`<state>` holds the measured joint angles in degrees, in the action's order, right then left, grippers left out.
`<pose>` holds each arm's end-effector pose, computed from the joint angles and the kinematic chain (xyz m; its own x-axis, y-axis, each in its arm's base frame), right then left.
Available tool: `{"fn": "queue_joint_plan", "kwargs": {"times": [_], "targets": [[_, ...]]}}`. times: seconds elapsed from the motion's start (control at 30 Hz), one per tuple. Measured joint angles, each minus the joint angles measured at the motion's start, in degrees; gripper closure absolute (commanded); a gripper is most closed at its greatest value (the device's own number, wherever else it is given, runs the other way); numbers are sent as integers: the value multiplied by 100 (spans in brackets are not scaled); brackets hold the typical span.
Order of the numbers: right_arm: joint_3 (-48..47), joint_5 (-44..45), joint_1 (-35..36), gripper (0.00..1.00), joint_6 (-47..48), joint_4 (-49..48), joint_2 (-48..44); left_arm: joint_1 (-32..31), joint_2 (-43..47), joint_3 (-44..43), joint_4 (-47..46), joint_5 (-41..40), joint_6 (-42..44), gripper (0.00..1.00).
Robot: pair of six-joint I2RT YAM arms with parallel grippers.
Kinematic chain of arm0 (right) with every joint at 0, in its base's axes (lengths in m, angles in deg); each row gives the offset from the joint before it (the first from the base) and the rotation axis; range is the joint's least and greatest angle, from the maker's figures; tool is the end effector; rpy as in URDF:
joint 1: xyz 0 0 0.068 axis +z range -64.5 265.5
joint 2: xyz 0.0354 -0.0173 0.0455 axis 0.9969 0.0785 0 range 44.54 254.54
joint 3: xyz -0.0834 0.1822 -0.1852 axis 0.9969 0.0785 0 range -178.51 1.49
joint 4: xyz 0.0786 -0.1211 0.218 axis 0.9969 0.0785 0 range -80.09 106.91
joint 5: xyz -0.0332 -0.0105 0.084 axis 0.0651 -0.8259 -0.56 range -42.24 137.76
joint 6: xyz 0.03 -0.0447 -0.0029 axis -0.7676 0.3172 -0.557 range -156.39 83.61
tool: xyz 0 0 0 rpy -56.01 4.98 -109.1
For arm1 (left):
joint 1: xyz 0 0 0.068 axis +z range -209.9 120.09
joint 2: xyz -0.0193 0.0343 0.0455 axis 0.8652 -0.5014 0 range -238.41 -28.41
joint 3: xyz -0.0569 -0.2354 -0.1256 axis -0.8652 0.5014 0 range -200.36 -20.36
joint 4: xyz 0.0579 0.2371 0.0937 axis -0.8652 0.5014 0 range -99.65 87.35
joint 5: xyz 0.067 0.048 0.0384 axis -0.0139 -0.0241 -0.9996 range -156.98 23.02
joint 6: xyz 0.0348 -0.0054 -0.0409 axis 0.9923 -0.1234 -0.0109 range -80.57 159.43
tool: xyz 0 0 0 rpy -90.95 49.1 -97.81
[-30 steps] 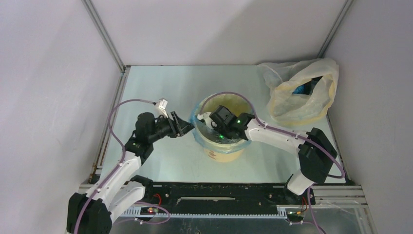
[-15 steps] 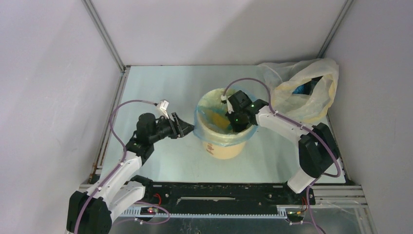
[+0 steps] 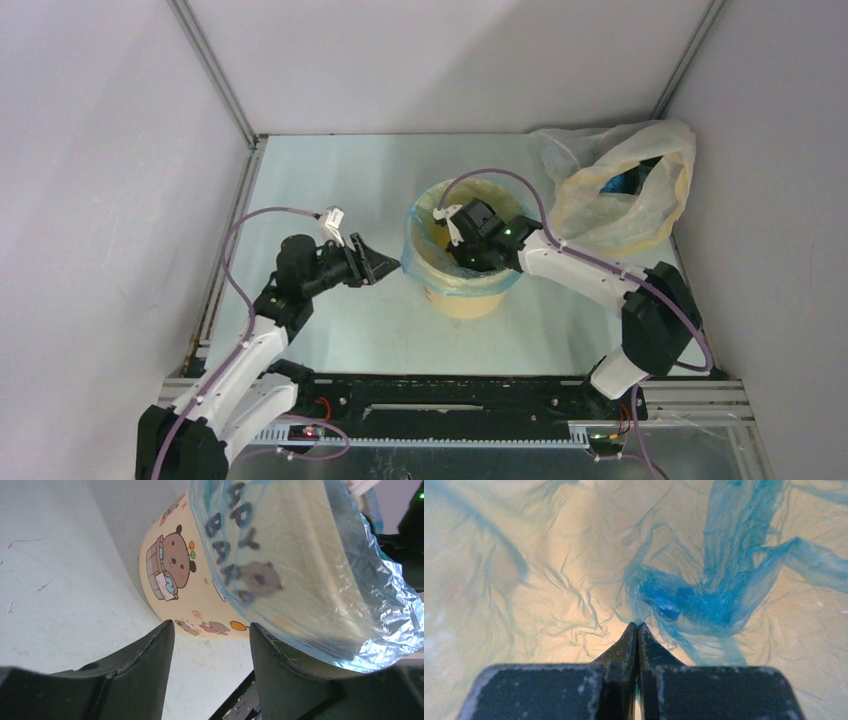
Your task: Put the trash bags into the trash bin
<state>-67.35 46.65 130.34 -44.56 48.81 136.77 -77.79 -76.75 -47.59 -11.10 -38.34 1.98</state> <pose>0.2334 0.2332 0.2382 -0.7224 -0.5182 -0.4579 -0.6151 0.7841 0.0830 0.1792 -0.0758 0.2430 -0.6793 -0.3415 -0.6496 0.3604 0.6157 -0.7007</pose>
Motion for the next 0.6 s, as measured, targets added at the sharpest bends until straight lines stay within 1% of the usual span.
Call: {"fn": "queue_joint_plan", "kwargs": {"times": [0.1, 0.2, 0.27, 0.3, 0.4, 0.43, 0.5, 0.6], "targets": [[0, -63, 59, 96, -15, 26, -337, 0, 203, -37, 247, -42, 48, 35], [-2, -61, 57, 91, -37, 96, -807, 0, 433, -234, 761, -216, 212, 31], [-20, -50, 44, 86, -44, 181, -1176, 0, 621, -507, 1174, -444, 352, 30], [-42, -37, 44, 82, -48, 234, -1329, 0, 684, -586, 1263, -485, 393, 30], [-151, 39, 42, 75, -48, 382, -1687, 0, 925, -911, 1578, -669, 505, 30], [-181, 74, 42, 72, -52, 413, -1768, 0, 977, -990, 1624, -706, 516, 30], [-243, 166, 39, 68, -61, 490, -1974, -4, 1023, -1073, 1676, -723, 520, 30], [-286, 260, 13, 59, -72, 590, -2199, -57, 1016, -1082, 1718, -726, 496, 29]]}}
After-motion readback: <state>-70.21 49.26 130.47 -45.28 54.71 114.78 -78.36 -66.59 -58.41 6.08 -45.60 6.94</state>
